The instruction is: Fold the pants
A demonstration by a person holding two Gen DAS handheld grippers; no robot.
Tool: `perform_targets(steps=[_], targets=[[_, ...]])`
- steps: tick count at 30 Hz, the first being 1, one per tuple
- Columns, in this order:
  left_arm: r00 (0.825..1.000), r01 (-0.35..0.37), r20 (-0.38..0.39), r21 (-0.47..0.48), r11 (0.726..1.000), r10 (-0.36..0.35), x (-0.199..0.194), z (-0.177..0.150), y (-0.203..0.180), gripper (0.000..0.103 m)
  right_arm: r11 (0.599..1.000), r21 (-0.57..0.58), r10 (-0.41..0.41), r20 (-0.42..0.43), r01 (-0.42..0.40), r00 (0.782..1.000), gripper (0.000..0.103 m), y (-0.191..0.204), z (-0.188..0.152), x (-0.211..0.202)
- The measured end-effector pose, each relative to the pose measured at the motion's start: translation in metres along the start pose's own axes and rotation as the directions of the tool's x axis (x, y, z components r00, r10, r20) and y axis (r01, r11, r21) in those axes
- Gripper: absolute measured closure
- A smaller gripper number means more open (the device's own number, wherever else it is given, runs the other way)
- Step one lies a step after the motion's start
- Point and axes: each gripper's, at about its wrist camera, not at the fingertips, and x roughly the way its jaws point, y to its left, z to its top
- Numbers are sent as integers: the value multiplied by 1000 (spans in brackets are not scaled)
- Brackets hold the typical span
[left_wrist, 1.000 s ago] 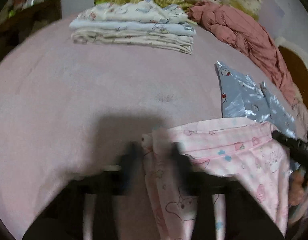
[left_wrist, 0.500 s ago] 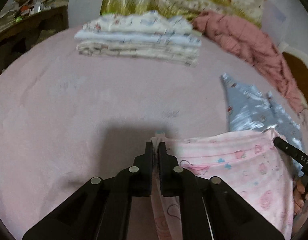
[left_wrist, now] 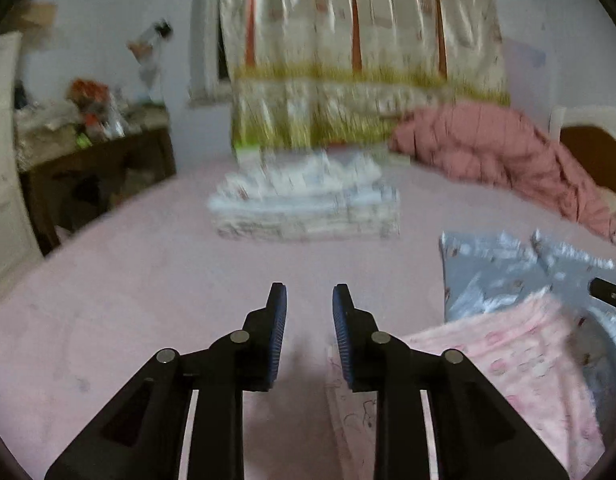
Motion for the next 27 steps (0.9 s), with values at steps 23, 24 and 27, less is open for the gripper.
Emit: perform_targets(steps=[23,24,27], targets=[[979,120,151,116,986,-137,-243,-99,5,62,988,-144,-13,241,49,970,41,53,-154,-285],[979,129,143,123,984,-146,-245,-106,6,62,987,-149,-23,216,56,976,41,51,-163,-283],[979,159,101,152,975,-176,-249,-127,10,62,987,-155,-18,131,39,991,41,43,-184,-274]])
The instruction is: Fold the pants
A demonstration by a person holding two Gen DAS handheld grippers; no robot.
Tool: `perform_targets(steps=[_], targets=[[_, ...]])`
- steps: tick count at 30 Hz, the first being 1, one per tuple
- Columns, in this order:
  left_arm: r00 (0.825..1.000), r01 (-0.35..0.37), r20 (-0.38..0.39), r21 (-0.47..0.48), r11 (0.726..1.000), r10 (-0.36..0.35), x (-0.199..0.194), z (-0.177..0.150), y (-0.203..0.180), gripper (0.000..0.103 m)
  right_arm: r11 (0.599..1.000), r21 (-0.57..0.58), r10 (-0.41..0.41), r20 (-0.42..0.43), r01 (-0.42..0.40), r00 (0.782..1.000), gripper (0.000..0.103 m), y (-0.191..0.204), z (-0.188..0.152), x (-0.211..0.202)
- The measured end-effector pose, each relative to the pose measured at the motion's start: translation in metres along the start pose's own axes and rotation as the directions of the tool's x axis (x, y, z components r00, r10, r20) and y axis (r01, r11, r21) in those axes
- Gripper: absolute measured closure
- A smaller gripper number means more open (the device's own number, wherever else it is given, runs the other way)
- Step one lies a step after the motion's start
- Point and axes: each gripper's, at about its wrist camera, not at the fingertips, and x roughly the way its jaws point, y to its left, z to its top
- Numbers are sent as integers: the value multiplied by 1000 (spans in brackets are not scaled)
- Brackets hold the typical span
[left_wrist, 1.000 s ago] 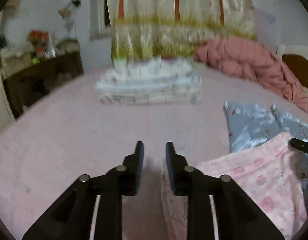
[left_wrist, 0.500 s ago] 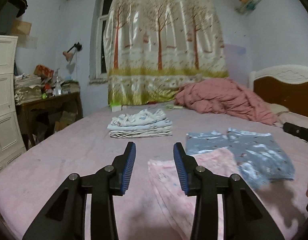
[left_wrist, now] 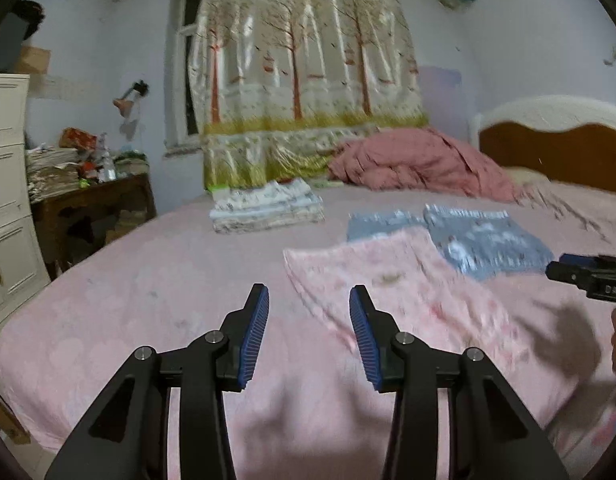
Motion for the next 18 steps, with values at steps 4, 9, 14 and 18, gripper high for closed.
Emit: perform_targets(steps=[4,9,14,18], targets=[[999,8,-52,102,995,-2,0,-22,-5,62,993,-107,-49,-80,40,996,41,1,-27,5],[996,78,-75,297,952,-58,6,-40,-23,63,963,-269,-48,-142,8,989,41,9,-38,7],[983,175,-71,621,764,-167,6,-58,-60,69,866,-499,-55,-154,-30,987,41,30,-48,9],[982,169,-79,780,603,-173,16,-66,-82,69,858,-511,-40,-185,-61,982,41,31,-44,12]])
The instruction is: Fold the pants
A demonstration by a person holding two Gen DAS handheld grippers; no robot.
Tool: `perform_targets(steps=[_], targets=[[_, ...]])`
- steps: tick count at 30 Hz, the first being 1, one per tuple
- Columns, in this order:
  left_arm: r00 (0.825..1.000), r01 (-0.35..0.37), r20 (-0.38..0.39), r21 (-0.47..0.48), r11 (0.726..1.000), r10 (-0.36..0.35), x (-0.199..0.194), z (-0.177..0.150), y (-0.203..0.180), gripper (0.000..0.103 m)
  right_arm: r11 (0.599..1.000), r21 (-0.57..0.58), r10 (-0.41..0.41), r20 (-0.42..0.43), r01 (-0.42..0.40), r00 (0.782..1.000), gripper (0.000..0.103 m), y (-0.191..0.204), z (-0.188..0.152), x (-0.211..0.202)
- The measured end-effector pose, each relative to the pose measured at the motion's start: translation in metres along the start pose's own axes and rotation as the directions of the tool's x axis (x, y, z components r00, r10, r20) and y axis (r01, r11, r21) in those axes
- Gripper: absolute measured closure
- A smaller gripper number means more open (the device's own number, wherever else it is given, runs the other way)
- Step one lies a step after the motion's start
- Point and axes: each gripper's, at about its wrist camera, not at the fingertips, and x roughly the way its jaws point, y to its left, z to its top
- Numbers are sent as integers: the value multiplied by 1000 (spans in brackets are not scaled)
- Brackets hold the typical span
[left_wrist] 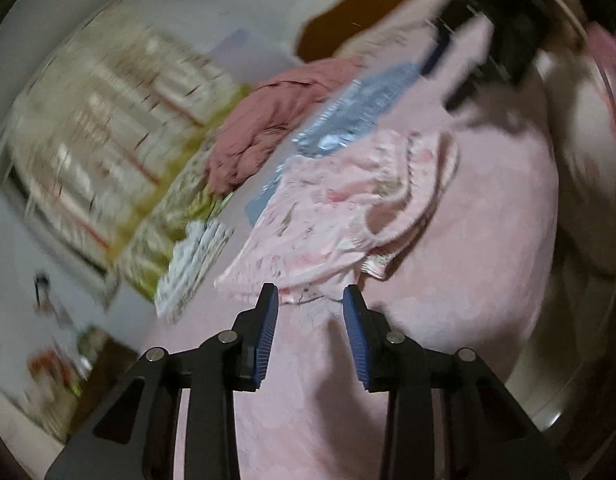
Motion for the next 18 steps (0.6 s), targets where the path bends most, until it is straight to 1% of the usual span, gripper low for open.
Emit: perform_targets(steps=[1,2,4,5,8,11,13,18], targets=[[1000,4,-5,42,999,-4,6,1,-1,69,1000,8,-2,-2,2,1000,41,-3,0,1],[1000,-6,-18,77,997,7,13,1,-2,69,1000,18,-3,-5,3,1000,41,-5,1,2],[998,-27,-46,175,984,36,27,1,-6,69,999,39,6,-12,-6,1000,41,-11,0,4],[998,-22,-50,216,976,33,30,0,-7,69,999,46,11,-16,-10,1000,41,-11,0,5],[999,20,-42,321,947,-7,30,2,-16,69,999,51,19,-36,-17,999,41,-16,-2,8],[999,30,-25,406,914,-21,29,3,-29,69,999,27,22,-57,-21,998,41,-16,-3,12],[1000,23,-18,444,896,-17,32,5,-36,69,999,10,31,-70,-30,997,41,-17,-2,16],[1000,6,15,488,873,-15,32,7,-45,69,999,-23,40,-83,-42,996,41,-15,2,24]])
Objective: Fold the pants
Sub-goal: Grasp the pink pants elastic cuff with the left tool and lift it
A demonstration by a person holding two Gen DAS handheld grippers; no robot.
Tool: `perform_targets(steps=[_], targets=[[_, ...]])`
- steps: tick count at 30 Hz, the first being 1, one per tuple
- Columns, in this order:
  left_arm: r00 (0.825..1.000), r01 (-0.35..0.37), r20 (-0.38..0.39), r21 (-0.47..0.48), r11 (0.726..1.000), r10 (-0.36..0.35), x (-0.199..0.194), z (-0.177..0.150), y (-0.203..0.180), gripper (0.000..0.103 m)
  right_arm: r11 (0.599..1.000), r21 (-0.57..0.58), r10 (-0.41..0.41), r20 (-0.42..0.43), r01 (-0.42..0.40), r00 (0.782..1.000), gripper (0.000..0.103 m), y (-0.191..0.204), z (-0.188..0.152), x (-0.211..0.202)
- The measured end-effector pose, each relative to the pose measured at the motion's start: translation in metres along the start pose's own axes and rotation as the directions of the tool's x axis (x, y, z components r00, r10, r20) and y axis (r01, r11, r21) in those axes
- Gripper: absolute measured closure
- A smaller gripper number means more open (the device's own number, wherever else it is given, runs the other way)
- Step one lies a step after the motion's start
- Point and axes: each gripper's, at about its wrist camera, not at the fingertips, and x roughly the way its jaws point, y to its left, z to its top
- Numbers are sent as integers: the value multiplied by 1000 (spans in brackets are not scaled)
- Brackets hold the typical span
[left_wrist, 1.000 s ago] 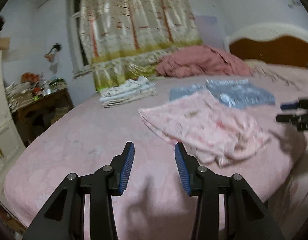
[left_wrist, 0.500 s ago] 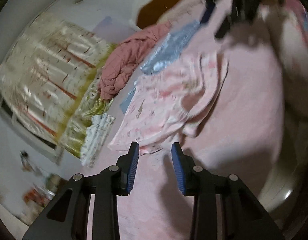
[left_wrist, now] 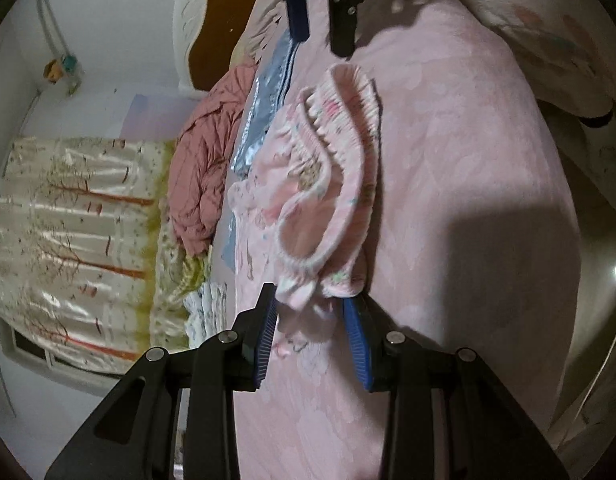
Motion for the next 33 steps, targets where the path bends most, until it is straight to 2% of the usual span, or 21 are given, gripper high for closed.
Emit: perform_targets(steps=[2,4,7,10,14,18,21,23,27,29,33], targets=[[1000,-25,17,26,999,25,0,0,-5,69,1000,-4,8,2,-8,1000,41,0,1,2],[996,-81,50,36,996,79,-3,1,-11,68,1000,2,14,4,-14,1000,41,-1,1,4],[983,-160,92,15,987,158,-6,-4,-10,61,999,32,33,4,-33,999,41,-5,0,7],[973,-201,112,1,980,200,-9,-8,-11,59,997,58,49,6,-49,999,41,-8,-2,7],[966,-221,133,0,975,219,-10,-5,-11,59,997,46,62,1,-62,998,41,-8,-4,8],[967,-199,152,-44,979,203,-7,-2,-2,61,995,-26,99,-22,-100,995,41,-1,-1,7],[968,-181,167,-50,982,187,-4,1,0,70,992,-67,101,-23,-103,995,41,6,1,5],[969,-169,170,-59,984,176,-3,3,2,82,991,-82,101,-28,-103,994,41,9,2,6],[979,-93,165,-167,982,120,-7,2,25,85,984,-139,110,-5,-109,994,41,15,2,4],[984,-40,156,-251,967,81,-8,-1,42,85,977,-182,119,54,-107,991,41,19,5,-2],[989,62,145,-399,915,-4,-5,-8,73,86,950,-302,125,135,-79,983,41,36,12,-8]])
